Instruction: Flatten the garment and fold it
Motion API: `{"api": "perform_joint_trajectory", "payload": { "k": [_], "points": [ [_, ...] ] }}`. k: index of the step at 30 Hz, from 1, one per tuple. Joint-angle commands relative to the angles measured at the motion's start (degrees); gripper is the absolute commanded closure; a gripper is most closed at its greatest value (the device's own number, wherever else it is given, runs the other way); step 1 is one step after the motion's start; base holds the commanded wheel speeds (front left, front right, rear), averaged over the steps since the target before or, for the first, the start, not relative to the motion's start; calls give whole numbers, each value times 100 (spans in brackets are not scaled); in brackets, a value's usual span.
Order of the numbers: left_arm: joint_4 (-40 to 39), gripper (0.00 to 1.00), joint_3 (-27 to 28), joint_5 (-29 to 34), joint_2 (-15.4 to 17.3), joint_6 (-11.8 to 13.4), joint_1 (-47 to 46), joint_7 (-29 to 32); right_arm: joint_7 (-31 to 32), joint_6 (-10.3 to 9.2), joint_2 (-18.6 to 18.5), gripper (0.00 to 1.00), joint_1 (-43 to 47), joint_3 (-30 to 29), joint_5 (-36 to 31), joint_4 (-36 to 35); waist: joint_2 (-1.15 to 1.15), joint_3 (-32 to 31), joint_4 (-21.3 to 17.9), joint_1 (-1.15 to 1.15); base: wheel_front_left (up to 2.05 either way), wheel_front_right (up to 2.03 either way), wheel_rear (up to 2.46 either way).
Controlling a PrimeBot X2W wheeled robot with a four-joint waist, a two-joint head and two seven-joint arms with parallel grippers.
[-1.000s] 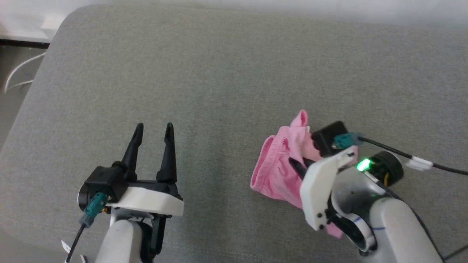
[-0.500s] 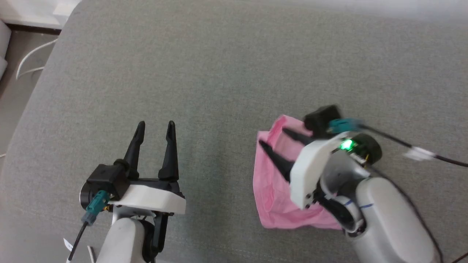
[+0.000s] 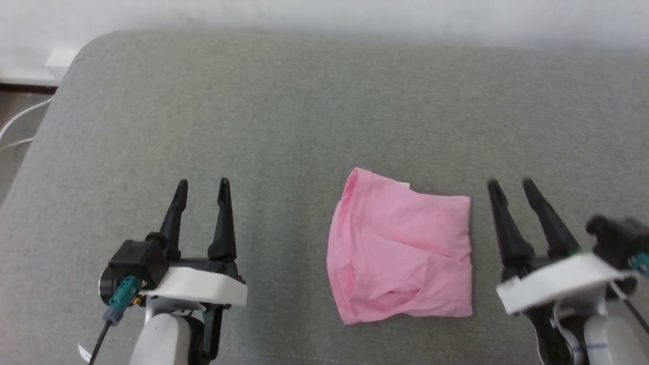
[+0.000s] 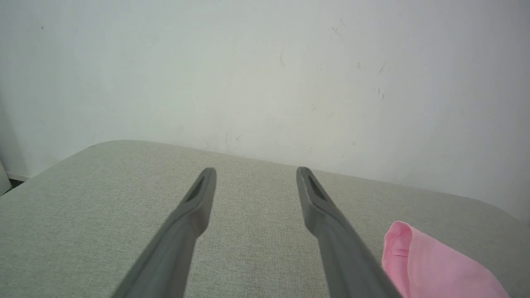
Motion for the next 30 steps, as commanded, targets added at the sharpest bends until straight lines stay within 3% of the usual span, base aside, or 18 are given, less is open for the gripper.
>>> {"api": "perform_joint_trajectory", "payload": {
  "k": [1,8,21,22,26,30],
  "points": [
    [-45,0,28,45,-7,-29,54,-33,-124,-4,-7,0,202,-136,-50,106,0,-53,-126,1,0,0,0],
    [-100,0,72,63,-7,-41,-5,-33,-90,-4,-7,0,449,-240,-82,819,0,53,-149,1,0,0,0],
    [-57,0,29,81,-7,-48,-84,-33,608,-4,-7,0,-305,225,210,2451,0,127,2,1,0,0,0],
    [-55,0,27,79,-7,-45,-80,-33,671,-4,-7,39,-367,227,235,2559,0,125,9,1,0,0,0],
    [-47,0,11,64,-7,-32,-64,-33,1056,-4,-7,100,-571,268,148,2933,0,124,23,1,0,0,0],
    [-62,0,53,54,-7,-4,-38,-33,1254,-4,-7,100,-789,375,-95,2907,0,142,-56,1,0,0,0]
  ]
}}
